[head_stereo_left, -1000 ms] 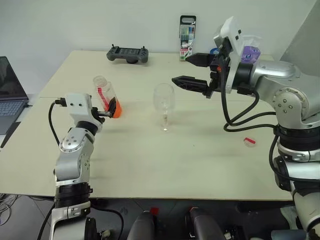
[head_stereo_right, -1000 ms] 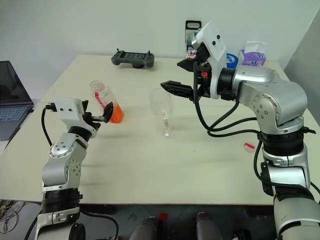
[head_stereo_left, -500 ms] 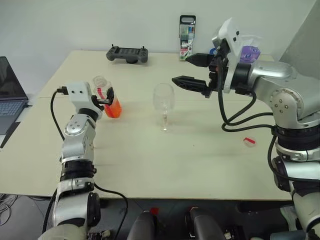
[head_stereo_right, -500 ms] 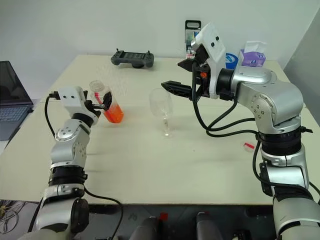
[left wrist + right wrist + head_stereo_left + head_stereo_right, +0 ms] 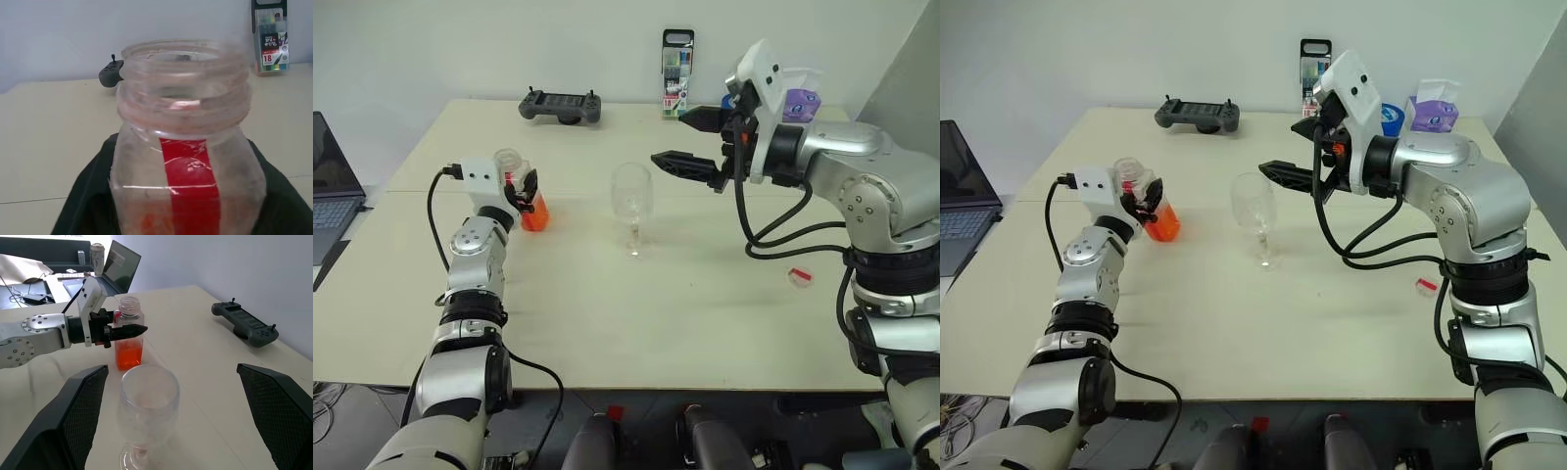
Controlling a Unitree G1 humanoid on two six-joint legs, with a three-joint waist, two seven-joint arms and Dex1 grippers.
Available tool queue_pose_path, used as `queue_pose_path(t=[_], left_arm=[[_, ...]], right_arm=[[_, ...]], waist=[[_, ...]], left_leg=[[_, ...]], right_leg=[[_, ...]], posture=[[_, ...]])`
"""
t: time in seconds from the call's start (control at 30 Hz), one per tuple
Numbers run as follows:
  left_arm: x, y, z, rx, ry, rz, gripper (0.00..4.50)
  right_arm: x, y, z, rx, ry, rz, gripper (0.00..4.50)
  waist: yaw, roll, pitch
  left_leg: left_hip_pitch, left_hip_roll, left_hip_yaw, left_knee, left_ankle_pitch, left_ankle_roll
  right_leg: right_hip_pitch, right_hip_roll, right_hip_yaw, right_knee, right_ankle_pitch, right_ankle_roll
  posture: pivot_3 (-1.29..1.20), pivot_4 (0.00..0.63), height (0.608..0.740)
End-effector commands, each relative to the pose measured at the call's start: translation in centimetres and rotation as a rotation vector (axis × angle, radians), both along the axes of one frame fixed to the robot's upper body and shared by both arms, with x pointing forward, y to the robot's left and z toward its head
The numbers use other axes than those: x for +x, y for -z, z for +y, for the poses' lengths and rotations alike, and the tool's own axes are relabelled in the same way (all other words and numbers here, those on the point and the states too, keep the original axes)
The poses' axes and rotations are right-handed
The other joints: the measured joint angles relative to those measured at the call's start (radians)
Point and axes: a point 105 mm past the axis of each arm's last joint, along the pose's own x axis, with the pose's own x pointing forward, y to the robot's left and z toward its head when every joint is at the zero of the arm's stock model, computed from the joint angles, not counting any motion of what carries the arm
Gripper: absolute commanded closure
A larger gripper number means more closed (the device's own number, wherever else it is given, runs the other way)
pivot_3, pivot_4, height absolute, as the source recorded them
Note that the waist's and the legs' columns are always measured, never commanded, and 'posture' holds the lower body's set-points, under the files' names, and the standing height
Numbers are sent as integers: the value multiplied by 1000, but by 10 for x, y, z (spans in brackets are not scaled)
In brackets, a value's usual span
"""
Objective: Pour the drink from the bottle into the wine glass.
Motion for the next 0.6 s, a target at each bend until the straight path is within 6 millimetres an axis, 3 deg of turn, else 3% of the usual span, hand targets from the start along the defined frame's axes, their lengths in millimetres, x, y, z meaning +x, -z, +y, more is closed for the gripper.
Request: queue_pose_path(t=[0.03, 0.13, 0.27, 0.37, 0.47, 0.6], left_arm=[[1, -28, 4, 27, -9, -84, 2796], [2, -45, 1, 30, -3, -127, 2796], [5, -77, -20, 46, 38, -211, 2796], [10, -91, -53, 124, 95, -251, 2796], [10, -109, -84, 206, 160, -316, 2797], [6, -123, -103, 374, 224, -387, 2800]], right_arm=[[-11, -13, -6, 21, 2, -52, 0], [-25, -11, -14, 11, 0, -86, 0], [-41, 3, -33, 24, 59, -76, 0], [-52, 25, -42, 17, 94, -45, 0], [-64, 31, -39, 57, 90, -69, 0], [-70, 35, -38, 67, 99, -104, 0]], waist=[[0, 0, 0], [0, 0, 0], [7, -2, 1], [12, -2, 1], [13, -3, 1], [-1, -3, 2]], left_leg=[[0, 0, 0, 0, 0, 0], [-1, 0, -1, 0, 0, 0], [-2, 0, -2, 0, 0, 0], [-2, -2, -2, 1, 0, 0], [-2, -3, -1, 1, 0, 0], [-1, -4, 1, 1, 0, 0]], right_leg=[[0, 0, 0, 0, 0, 0], [0, 0, -1, 0, 0, 0], [0, 0, -2, -1, 0, 0], [0, -1, -2, -1, 0, 0], [1, -2, 0, 0, 0, 1], [1, 0, 1, 0, 0, 1]], posture=[[0, 150, 740], [0, 150, 740], [0, 150, 740], [0, 150, 740], [0, 150, 740], [0, 150, 740]])
